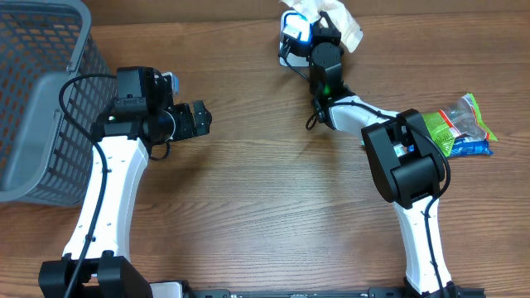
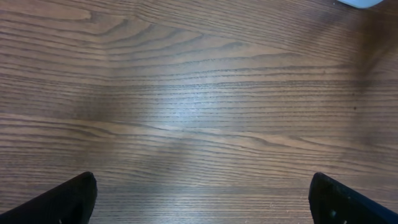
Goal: Scan the item barcode
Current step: 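Hold the mushroom bag's barcode label against the white scanner, then carry the mushroom bag right and drop it beside the tissue packet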
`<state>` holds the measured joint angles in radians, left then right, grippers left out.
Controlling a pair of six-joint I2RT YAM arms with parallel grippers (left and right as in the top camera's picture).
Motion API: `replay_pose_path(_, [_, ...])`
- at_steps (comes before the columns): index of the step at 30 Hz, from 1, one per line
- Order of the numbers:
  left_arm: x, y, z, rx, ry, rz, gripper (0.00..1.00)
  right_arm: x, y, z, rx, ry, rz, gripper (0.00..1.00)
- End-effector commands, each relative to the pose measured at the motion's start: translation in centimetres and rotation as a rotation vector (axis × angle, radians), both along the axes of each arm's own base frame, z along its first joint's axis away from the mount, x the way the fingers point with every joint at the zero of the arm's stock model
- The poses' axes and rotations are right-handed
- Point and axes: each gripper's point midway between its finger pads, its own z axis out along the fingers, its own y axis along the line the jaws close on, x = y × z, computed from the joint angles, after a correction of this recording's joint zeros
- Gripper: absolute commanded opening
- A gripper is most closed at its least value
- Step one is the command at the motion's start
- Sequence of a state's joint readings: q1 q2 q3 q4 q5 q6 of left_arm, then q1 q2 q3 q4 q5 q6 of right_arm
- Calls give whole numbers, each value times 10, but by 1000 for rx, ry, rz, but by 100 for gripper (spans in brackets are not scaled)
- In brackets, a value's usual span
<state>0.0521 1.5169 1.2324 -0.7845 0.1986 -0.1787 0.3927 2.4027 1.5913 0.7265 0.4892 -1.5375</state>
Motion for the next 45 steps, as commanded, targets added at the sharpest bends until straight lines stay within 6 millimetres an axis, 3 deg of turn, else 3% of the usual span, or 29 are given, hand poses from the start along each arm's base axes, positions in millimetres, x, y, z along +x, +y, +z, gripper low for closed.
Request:
replay_pose_path(1, [5,-4,8,5,-28,-30,100,5,0,6,18,2,15,4])
replay_pose_path(18, [5,-4,8,5,-28,-30,99,10,2,2,19,14,90,4])
replay_pose_path(20, [5,-4,8,5,-28,-30,100,7,7,11,29,-21,79,4])
replay_pose_path(26, [5,-4,8,5,-28,-30,100,-20,57,66,101,-177,99,4])
replay_pose_path(31, [5,-4,8,5,-28,-30,100,-38,56,104,74,-92,42,4])
replay_pose_path(35, [5,-4,8,5,-28,-30,100,-78,48,143,191,110,77,4])
replay_pose_path(38, [5,-4,8,5,-28,-30,100,-131,41,189,467,229,139,4])
replay_pose_path(40, [5,-4,8,5,-28,-30,100,-165,32,206,678,326,168,5])
replay_pose_path(42, [5,-4,8,5,-28,-30,100,-198,31,210,798,460,230,16])
replay_pose_path(44, [5,-4,8,5,-28,-30,100,-262,30,205,922,746,347,19])
replay_pose_path(45, [5,-4,8,5,-28,-30,100,-288,22,197,948,865,356,16])
